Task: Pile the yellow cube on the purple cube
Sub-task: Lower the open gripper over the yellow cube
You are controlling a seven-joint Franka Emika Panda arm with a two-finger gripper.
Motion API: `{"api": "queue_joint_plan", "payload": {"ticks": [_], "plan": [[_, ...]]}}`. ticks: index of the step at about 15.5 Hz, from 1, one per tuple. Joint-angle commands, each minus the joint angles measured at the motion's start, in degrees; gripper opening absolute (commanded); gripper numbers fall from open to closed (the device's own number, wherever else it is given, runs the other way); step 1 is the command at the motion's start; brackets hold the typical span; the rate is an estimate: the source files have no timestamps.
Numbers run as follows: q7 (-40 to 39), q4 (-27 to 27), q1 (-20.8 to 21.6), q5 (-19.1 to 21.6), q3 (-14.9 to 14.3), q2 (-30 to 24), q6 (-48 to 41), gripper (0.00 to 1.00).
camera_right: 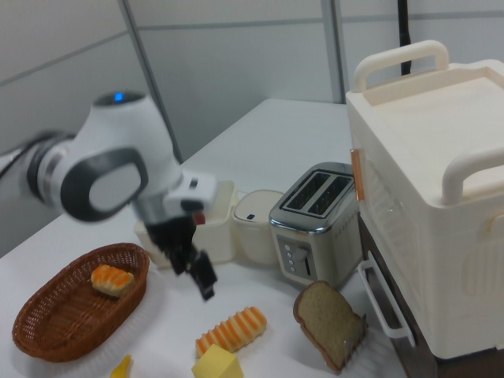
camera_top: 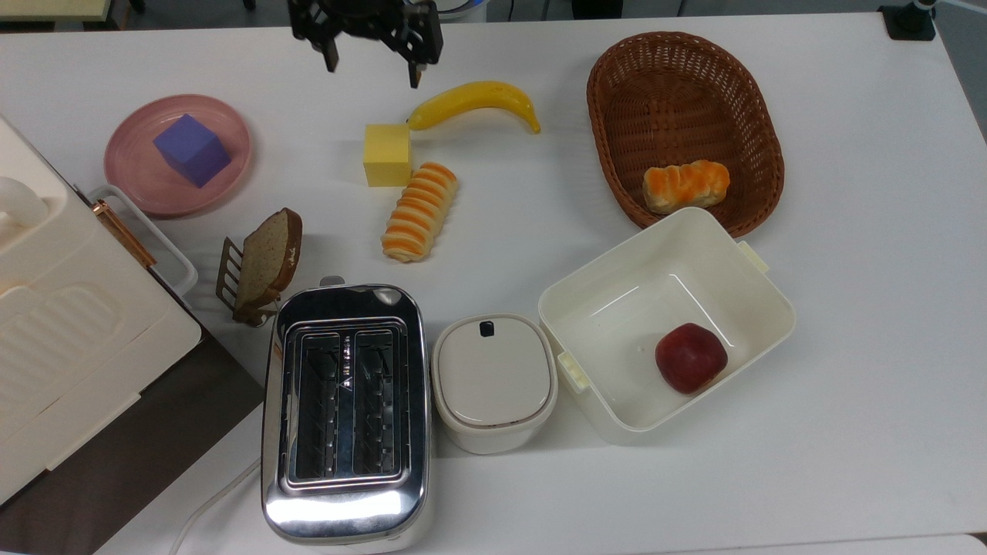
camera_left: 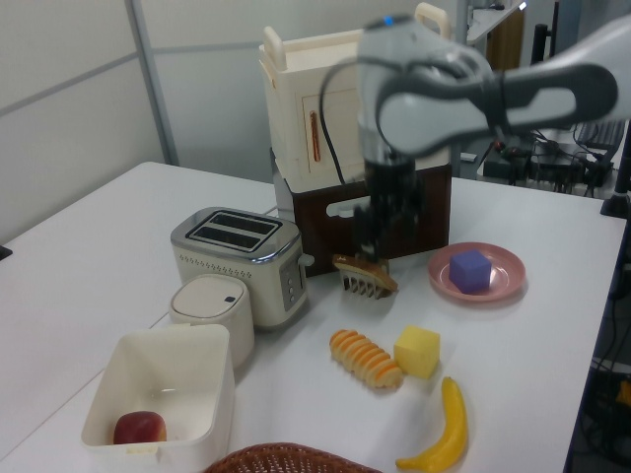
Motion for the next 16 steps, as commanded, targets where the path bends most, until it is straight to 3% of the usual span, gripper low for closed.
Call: {"api": "queue_joint_plan", "payload": {"ticks": [1,7,9,11,16], "plan": [[-0.08,-11.53,0.71,0.37,-0.07,-5.82,3.27,1.00],[-0.17,-14.88,0.71,-1.83,-0.78,-5.21,4.49,1.00],[-0.17,-18.65,0.45,-2.36,-2.00,-5.21,11.23,1.00],[1.75,-18.67,1.50,-2.62,-2.01,-1.18,11.80,1.00],[4.40,-17.62,2.47,-4.99,-2.10,3.13,11.88,1.00]]}}
